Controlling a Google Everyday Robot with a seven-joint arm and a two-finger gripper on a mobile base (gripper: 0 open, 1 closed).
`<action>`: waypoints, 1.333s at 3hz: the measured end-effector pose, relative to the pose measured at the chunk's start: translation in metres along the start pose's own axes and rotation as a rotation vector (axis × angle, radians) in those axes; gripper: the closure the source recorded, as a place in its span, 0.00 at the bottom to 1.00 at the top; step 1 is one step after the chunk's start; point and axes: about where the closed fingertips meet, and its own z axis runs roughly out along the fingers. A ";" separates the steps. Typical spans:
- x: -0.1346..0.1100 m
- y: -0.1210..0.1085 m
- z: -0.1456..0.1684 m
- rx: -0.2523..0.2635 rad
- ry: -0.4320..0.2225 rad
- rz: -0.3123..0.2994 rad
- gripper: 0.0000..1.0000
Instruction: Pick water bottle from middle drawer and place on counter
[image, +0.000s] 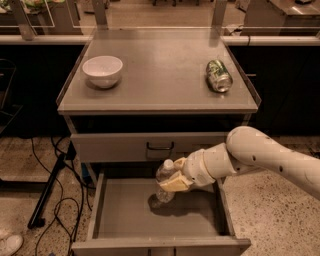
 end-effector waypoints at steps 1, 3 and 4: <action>0.001 0.000 0.001 -0.007 0.002 0.005 1.00; -0.052 -0.014 -0.076 0.013 0.001 -0.055 1.00; -0.054 -0.015 -0.077 0.013 0.000 -0.057 1.00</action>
Offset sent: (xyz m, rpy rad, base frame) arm 0.0099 -0.0260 0.0651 0.0054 -0.0308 0.0288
